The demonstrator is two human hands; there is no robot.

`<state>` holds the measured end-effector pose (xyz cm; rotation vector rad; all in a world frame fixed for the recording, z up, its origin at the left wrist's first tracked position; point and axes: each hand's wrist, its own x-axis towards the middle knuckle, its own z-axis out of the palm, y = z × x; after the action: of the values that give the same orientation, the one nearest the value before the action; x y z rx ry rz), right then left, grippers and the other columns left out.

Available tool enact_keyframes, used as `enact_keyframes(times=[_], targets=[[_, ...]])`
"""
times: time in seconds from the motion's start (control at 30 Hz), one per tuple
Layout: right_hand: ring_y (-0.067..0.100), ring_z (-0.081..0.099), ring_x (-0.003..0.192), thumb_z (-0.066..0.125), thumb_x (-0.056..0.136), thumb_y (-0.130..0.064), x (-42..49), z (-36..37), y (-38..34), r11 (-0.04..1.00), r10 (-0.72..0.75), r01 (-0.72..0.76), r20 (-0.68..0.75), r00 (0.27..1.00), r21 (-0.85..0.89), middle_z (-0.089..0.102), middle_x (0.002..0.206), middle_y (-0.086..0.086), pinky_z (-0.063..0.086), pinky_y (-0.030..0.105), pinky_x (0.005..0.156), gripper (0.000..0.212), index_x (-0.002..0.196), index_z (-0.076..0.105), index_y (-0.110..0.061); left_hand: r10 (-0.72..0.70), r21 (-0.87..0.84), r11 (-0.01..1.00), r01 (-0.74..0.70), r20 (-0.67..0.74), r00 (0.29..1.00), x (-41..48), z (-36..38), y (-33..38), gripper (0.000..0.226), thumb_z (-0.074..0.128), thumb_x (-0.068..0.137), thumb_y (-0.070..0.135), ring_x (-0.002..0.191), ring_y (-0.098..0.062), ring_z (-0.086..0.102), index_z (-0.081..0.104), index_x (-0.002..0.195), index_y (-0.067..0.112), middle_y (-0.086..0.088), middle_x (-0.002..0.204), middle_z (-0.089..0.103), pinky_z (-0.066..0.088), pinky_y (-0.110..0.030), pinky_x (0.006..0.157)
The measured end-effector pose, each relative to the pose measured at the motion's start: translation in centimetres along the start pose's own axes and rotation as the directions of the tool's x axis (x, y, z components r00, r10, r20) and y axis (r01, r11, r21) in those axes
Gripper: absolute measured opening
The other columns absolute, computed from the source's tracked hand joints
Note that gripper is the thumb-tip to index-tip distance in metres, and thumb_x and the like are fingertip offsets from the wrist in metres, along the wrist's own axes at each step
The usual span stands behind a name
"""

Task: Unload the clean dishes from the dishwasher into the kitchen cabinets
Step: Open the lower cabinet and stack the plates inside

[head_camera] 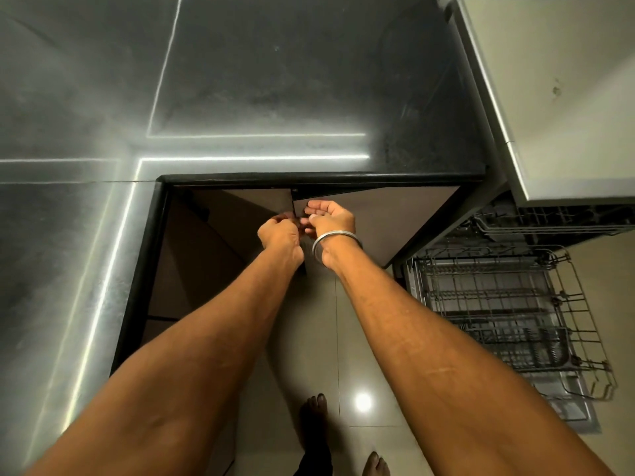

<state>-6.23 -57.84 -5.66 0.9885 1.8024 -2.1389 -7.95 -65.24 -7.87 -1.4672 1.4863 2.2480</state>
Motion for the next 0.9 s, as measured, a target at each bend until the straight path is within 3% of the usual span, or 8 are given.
enact_keyframes(times=[0.07,0.2,0.33,0.5,0.63,0.8,0.9], targets=[[0.021,0.069,0.106,0.049,0.093,0.013,0.0,-0.3,0.0,0.999,-0.024,0.026,0.046,0.999,-0.037,0.072,0.112,-0.002,0.058,0.026,0.079,0.042,0.118,0.07,-0.014,-0.004,-0.036,0.999,0.005,0.035,0.999,-0.2,0.1,0.4,0.015,0.053,0.102,-0.001,0.092,-0.023,0.075,0.064,0.099,0.009,-0.015,0.103,0.073,0.063,-0.041,0.087],[0.018,0.056,0.125,0.045,0.095,0.014,-0.1,-0.5,0.0,0.998,-0.033,0.04,0.129,0.991,-0.052,0.061,0.137,-0.005,0.051,0.038,0.104,0.056,0.136,0.061,-0.021,-0.006,-0.007,1.0,0.007,0.113,0.994,-0.5,0.4,0.5,0.023,0.052,0.102,-0.002,0.1,-0.023,0.072,0.065,0.096,0.015,-0.012,0.11,0.073,0.061,-0.041,0.092],[0.011,0.059,0.105,0.047,0.098,0.008,-1.5,-1.5,-0.1,1.0,-0.021,0.02,0.141,0.99,0.007,0.055,0.142,-0.004,0.054,0.03,0.097,0.056,0.145,0.053,-0.022,-0.006,0.077,0.997,-0.007,0.174,0.985,-1.1,0.1,-0.4,0.027,0.049,0.104,0.002,0.107,-0.024,0.069,0.07,0.114,0.015,-0.009,0.113,0.072,0.06,-0.042,0.094],[0.021,0.057,0.126,0.046,0.096,0.012,-3.8,-4.1,-0.4,0.999,-0.038,0.038,0.161,0.986,0.0,0.05,0.149,-0.007,0.05,0.034,0.1,0.061,0.146,0.051,-0.022,0.026,0.005,1.0,-0.028,0.23,0.973,-3.9,-0.8,-1.4,0.047,0.048,0.103,-0.004,0.117,-0.026,0.066,0.054,0.145,0.014,-0.009,0.136,0.063,0.059,-0.042,0.096],[0.02,0.055,0.13,0.047,0.094,0.013,-6.0,-6.6,0.0,0.999,-0.047,0.046,0.157,0.986,0.012,0.053,0.148,-0.007,0.048,0.037,0.101,0.061,0.144,0.053,-0.021,0.052,-0.037,0.998,-0.044,0.261,0.964,-7.3,-1.8,-2.4,0.046,0.056,0.101,-0.004,0.111,-0.022,0.067,0.055,0.144,0.009,-0.01,0.135,0.062,0.064,-0.031,0.078],[0.019,0.063,0.117,0.047,0.097,0.007,-10.5,-11.6,1.4,0.999,-0.048,0.045,0.133,0.99,0.028,0.057,0.142,-0.011,0.051,0.028,0.083,0.055,0.142,0.056,-0.024,0.06,-0.034,0.998,-0.052,0.282,0.958,-12.8,-3.9,-5.5,0.044,0.06,0.1,-0.001,0.124,-0.029,0.063,0.055,0.143,0.006,-0.015,0.135,0.061,0.057,-0.044,0.099],[0.015,0.066,0.11,0.047,0.098,0.005,-13.5,-15.3,2.9,0.999,-0.03,0.027,0.132,0.991,0.029,0.059,0.138,-0.014,0.051,0.026,0.077,0.054,0.14,0.058,-0.026,0.068,-0.041,0.997,-0.058,0.296,0.953,-16.6,-5.4,-8.1,0.043,0.061,0.1,0.001,0.126,-0.03,0.062,0.055,0.142,0.006,-0.015,0.135,0.062,0.055,-0.046,0.103]])
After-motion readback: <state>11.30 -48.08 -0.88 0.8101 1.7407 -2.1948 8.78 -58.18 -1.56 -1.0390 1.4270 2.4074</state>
